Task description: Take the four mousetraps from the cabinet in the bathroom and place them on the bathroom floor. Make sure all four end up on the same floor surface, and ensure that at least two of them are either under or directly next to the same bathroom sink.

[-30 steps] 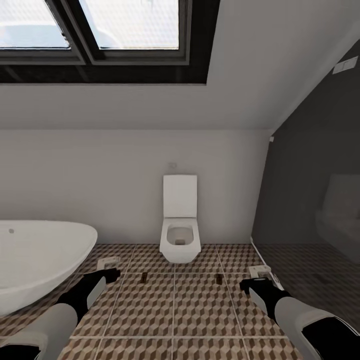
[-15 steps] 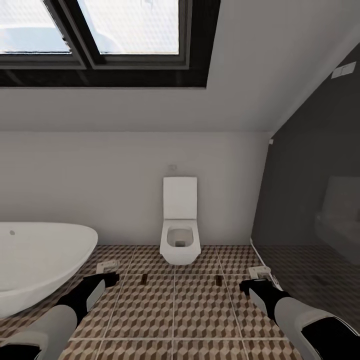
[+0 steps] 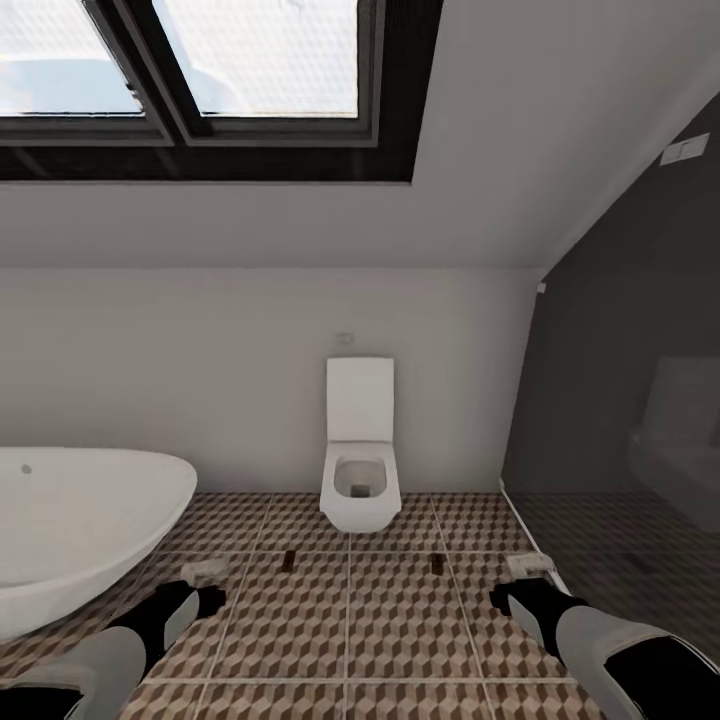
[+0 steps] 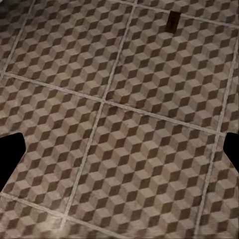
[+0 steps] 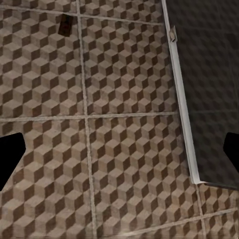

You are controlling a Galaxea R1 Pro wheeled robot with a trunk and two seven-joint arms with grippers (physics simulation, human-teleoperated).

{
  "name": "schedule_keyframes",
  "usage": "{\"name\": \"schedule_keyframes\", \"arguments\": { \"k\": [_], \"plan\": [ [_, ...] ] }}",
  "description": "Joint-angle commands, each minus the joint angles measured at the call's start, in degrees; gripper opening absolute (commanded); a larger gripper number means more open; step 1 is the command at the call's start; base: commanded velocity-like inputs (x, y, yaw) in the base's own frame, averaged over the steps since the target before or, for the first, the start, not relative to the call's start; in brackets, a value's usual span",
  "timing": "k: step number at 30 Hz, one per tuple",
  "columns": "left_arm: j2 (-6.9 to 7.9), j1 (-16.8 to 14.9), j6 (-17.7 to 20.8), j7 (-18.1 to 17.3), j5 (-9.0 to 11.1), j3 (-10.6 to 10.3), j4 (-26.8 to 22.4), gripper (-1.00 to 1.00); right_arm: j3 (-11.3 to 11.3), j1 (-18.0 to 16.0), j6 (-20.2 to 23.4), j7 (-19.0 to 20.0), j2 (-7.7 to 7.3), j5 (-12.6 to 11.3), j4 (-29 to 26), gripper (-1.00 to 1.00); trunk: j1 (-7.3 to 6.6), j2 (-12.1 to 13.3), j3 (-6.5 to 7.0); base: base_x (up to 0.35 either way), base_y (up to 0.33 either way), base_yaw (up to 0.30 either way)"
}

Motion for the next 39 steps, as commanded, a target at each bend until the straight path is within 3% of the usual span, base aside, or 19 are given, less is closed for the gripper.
{"name": "schedule_keyframes", "arguments": {
  "k": [1, 3, 7, 9, 11, 12, 21, 30, 39],
  "plan": [
    [0.01, 0.0, -1.4, 0.3, 0.8, -0.5, 3.5, 1.00, 0.5, 0.1, 0.1, 0.0, -0.10, -0.5, 0.4, 1.00, -0.22, 0.4, 0.11, 0.000, 0.000, 0.000],
    [-0.15, 0.0, -5.7, 0.3, 0.9, -0.5, 7.3, 1.00, 0.4, 1.6, -0.1, 0.2, -0.25, -0.6, 0.7, 1.00, -0.66, 1.2, 0.47, 0.000, 0.000, 0.000],
    [-0.29, 0.3, -8.0, 0.3, 1.0, -0.5, 8.6, 1.00, 0.4, 4.1, -0.5, 0.2, -0.34, -0.6, 0.8, 1.00, -1.54, 2.8, 1.19, 0.000, 0.000, 0.000],
    [-0.41, 1.9, -9.2, 0.3, 1.0, -0.4, 9.2, 1.00, 0.5, 7.2, -0.7, 0.2, -0.39, -0.7, 0.8, 1.00, -1.98, 3.6, 1.55, 0.000, 0.000, 0.000],
    [-0.54, 3.8, -9.7, 0.2, 1.0, -0.4, 9.5, 1.00, 0.5, 9.4, -0.8, 0.2, -0.41, -0.7, 0.8, 1.00, -1.98, 3.6, 1.55, 0.000, 0.000, 0.000],
    [-0.88, 7.1, -10.5, 0.0, 0.9, -0.4, 9.7, 1.00, 0.5, 12.8, -1.3, 0.2, -0.38, -0.7, 0.9, 1.00, -1.98, 3.6, 1.55, 0.000, 0.000, 0.000],
    [-2.83, 16.6, -11.5, -0.6, 0.8, -0.4, 9.9, 1.00, 0.5, 23.9, -5.3, 0.3, -0.09, -0.7, 0.9, 1.00, -1.98, 3.6, 1.55, 0.000, 0.000, 0.000],
    [-4.41, 22.4, -11.6, -0.6, 0.8, -0.4, 9.9, 1.00, 0.5, 28.6, -6.7, 0.5, 0.16, -0.8, 0.9, 1.00, -1.98, 3.6, 1.55, 0.000, 0.000, 0.000],
    [-4.64, 26.6, -12.0, -0.6, 0.9, -0.4, 9.9, 1.00, 0.4, 32.6, -8.5, 1.6, 0.32, -0.9, 0.9, 1.00, -1.98, 3.6, 1.55, 0.000, 0.000, 0.000]
  ]
}}
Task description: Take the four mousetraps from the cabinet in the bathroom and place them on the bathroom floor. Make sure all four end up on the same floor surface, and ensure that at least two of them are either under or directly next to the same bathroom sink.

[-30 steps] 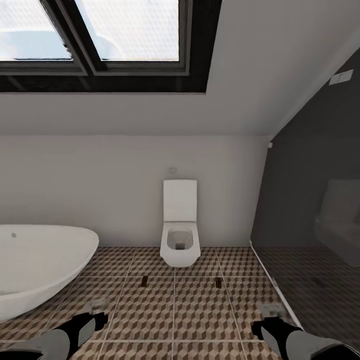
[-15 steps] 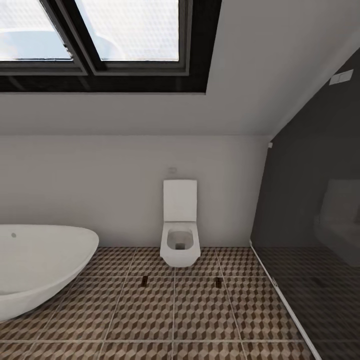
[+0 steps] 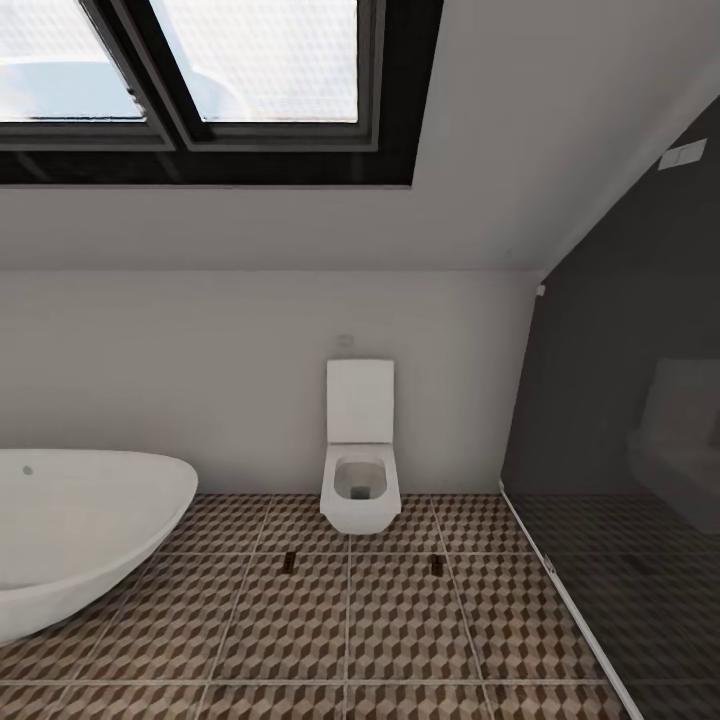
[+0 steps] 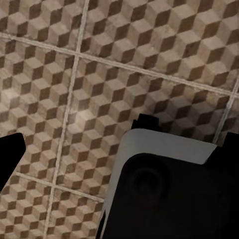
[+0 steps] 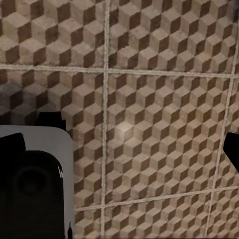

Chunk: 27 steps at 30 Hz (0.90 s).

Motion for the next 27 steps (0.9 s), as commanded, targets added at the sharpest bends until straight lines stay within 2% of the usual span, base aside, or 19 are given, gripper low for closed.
{"name": "schedule_keyframes", "arguments": {
  "k": [1, 9, 19, 25, 27],
  "plan": [
    [-0.02, 0.5, -0.1, 0.1, 0.4, -0.5, 0.0, 1.00, 0.5, 0.4, -0.2, 0.0, 0.02, -0.4, 0.0, 1.00, 0.00, 0.0, -0.07, 0.000, 0.000, 0.000],
    [-0.08, 2.9, -4.8, 0.1, 0.4, -0.5, 0.0, 1.00, 0.4, 3.5, -3.6, 0.2, 0.18, -0.4, 0.1, 1.00, 0.00, 0.0, -0.07, 0.000, 0.000, 0.000],
    [-0.03, 3.4, -6.9, 0.2, 0.4, -0.5, 0.0, 1.00, 0.4, 5.4, -5.4, 0.2, 1.21, -0.7, 0.0, 1.00, 0.00, 0.0, -0.07, 0.000, 0.000, 0.000],
    [0.12, 3.4, -7.2, 0.2, 0.2, -0.5, -0.1, 1.00, 0.4, 5.7, -6.0, 0.2, 1.58, -3.6, 0.0, 1.00, 0.00, 0.0, -0.07, 0.000, 0.000, 0.000],
    [0.21, 3.4, -7.3, 0.2, 0.0, -0.6, -0.3, 1.00, 0.4, 5.7, -6.1, 0.2, 1.50, -5.4, 0.0, 1.00, 0.00, 0.0, -0.07, 0.000, 0.000, 0.000]
  ]
}}
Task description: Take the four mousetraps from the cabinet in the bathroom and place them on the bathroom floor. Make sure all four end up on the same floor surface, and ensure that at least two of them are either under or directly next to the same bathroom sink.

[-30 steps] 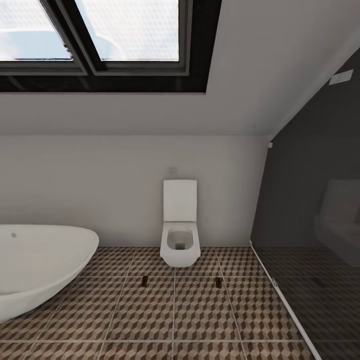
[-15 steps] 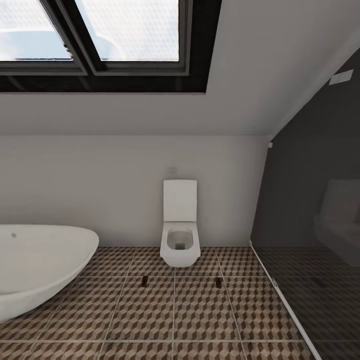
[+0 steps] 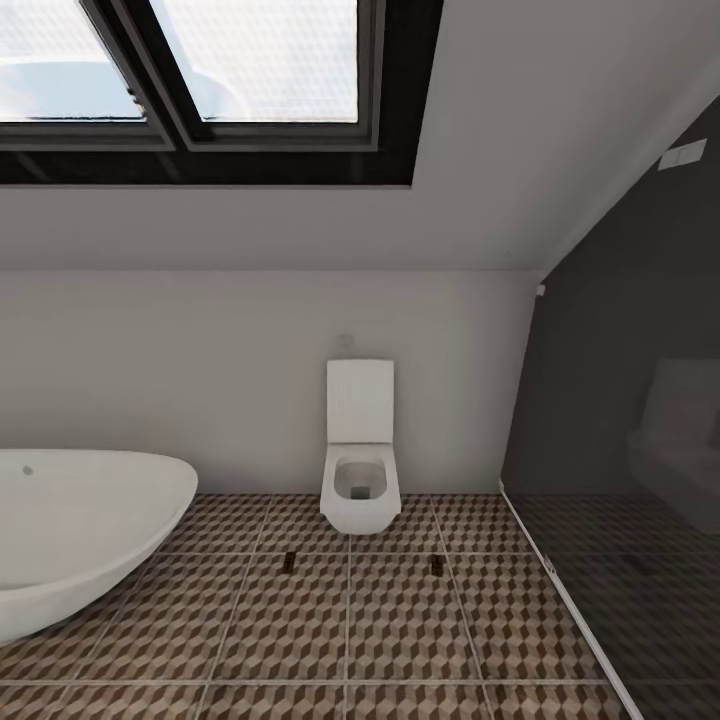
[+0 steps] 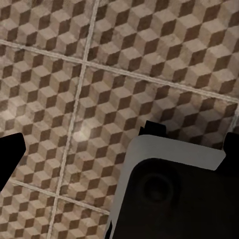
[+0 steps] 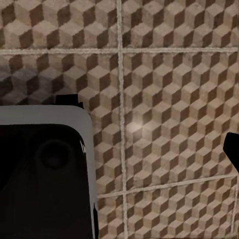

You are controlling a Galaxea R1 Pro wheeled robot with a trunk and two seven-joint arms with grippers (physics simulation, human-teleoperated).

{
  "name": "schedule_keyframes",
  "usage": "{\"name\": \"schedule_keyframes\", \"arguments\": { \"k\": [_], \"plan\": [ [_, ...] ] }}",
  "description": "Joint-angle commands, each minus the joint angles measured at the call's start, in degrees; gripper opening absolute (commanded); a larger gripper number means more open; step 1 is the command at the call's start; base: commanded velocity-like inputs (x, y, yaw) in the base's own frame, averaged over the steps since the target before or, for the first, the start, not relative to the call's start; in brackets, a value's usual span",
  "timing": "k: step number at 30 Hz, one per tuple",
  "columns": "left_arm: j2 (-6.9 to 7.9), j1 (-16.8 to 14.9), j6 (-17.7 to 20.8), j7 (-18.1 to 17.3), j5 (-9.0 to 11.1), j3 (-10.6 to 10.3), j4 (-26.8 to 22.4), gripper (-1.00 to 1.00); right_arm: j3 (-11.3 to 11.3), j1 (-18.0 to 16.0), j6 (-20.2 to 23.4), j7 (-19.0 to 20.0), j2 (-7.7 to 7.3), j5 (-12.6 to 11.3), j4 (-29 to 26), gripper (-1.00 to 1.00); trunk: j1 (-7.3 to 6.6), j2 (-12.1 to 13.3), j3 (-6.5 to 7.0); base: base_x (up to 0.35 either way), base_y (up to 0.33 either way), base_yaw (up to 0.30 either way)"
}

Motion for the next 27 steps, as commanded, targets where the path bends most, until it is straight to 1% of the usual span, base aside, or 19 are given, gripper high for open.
{"name": "schedule_keyframes", "arguments": {
  "k": [1, 7, 16, 27],
  "plan": [
    [0.01, 0.0, -0.2, 0.1, 0.5, -0.5, 0.0, 1.00, 0.5, -0.1, -0.4, 0.0, 0.00, -0.8, 0.2, 1.00, 0.00, 0.0, -0.07, 0.000, 0.000, 0.000],
    [-0.01, 0.0, -0.2, 0.1, 0.4, -0.5, -0.1, 1.00, 0.5, -0.1, -0.3, 0.0, -0.10, -1.4, 0.2, 1.00, 0.00, 0.0, -0.07, 0.000, 0.000, 0.000],
    [0.03, 0.0, -0.2, 0.1, 0.5, -0.5, -0.1, 1.00, 0.9, -0.1, -0.5, 0.0, 0.41, -1.0, -0.3, 1.00, 0.00, 0.0, -0.07, 0.000, 0.000, 0.000],
    [-0.02, 0.0, -0.2, 0.1, 0.4, -0.4, -0.1, 1.00, 0.8, -0.1, -0.5, 0.0, 0.50, -1.1, -0.5, 1.00, 0.00, 0.0, -0.07, 0.000, 0.000, 0.000]
  ]
}}
